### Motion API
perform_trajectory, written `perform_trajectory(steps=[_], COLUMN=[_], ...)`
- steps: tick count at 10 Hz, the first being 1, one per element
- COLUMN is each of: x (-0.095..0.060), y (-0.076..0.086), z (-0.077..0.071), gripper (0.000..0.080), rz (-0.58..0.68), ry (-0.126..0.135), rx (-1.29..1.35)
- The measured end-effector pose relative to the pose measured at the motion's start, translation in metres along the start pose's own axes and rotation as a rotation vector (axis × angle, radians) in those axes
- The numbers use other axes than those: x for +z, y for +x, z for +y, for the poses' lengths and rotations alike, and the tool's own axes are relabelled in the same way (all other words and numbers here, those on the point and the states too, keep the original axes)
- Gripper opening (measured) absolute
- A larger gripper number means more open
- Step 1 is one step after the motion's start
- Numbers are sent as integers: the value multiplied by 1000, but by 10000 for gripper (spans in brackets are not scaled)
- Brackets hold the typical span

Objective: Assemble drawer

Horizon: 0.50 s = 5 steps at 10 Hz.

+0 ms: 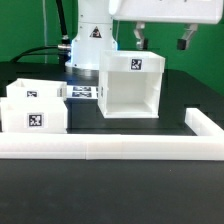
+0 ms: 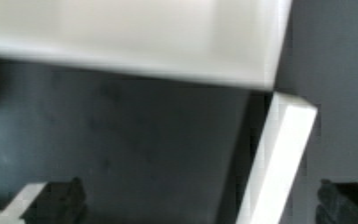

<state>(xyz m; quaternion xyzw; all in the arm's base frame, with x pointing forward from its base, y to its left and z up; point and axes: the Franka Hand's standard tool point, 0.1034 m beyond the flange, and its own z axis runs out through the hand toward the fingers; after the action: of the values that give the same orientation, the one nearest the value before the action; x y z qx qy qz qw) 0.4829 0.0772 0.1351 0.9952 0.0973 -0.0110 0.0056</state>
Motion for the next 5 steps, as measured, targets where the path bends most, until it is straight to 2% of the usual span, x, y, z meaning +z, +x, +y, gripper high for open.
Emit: perform_trajectory(steps=[2,4,5], x=[9,23,28], y=[-29,-43,-45], z=[-2,-11,-16], gripper=[650,650,650], rz=[-5,-14,-22], ry=[7,10,12], rx=[13,21,25])
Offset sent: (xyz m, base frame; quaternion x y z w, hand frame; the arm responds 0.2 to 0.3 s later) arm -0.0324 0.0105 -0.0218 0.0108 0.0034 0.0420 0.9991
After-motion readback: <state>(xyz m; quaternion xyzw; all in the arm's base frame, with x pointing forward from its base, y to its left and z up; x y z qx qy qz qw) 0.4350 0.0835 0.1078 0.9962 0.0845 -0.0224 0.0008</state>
